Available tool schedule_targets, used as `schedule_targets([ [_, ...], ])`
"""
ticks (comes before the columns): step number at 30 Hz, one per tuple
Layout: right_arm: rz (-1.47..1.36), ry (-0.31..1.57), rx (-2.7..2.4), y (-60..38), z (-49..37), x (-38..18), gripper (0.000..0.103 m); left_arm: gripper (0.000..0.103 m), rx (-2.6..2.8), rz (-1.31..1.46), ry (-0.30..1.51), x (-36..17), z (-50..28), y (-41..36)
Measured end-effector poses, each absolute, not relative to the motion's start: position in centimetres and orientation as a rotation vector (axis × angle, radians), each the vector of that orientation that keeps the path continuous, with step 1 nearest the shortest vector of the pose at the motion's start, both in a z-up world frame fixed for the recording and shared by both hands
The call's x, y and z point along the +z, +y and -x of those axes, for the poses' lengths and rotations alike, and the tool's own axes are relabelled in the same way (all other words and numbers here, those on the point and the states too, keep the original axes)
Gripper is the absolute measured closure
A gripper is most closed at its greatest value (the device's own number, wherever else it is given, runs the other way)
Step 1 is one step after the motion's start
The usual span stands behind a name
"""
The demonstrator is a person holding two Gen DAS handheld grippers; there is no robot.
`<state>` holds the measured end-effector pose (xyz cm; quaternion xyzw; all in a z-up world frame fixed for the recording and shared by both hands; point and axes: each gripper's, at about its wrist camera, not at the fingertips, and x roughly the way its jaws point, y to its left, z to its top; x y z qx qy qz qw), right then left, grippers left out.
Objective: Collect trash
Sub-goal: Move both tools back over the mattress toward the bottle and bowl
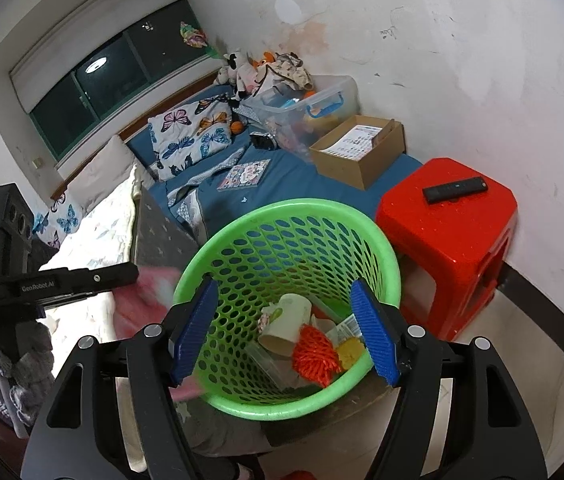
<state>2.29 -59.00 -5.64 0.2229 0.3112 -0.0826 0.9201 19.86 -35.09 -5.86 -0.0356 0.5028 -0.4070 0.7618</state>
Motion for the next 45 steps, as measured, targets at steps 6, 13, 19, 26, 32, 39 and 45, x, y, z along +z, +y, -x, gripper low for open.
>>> schedule_targets([
  [6,-0.453,0.637,-0.153,-58.4,-2.5,-5.4,0.034,0.066,-0.882,0.091,1.095,-5.8,-19.6,-34.5],
  [13,-0.434,0.635,-0.114,-56.8,-3.2,-4.8,0.034,0.065,-0.847,0.103,1.067,-5.1,-19.2,-31.5],
  [19,-0.409,0.644,-0.072,-54.9,-4.4,-4.5,0.033,0.064,-0.768,0.099,1.045,-5.1,-18.9,-27.3],
  [26,-0.37,0.671,0.013,-51.3,-7.0,-4.4,0.032,0.064,-0.643,0.132,1.019,-5.1,-19.0,-21.1],
  [32,-0.323,0.686,0.106,-47.3,-9.5,-4.0,0.032,0.063,-0.533,0.152,0.977,-4.5,-18.8,-15.1],
  [39,-0.276,0.71,0.208,-42.8,-12.2,-3.6,0.032,0.056,-0.455,0.074,0.92,-3.5,-18.8,-10.3],
  [45,-0.255,0.744,0.295,-39.0,-14.3,-3.0,0.032,0.037,-0.432,-0.098,0.883,-2.6,-19.4,-5.8],
])
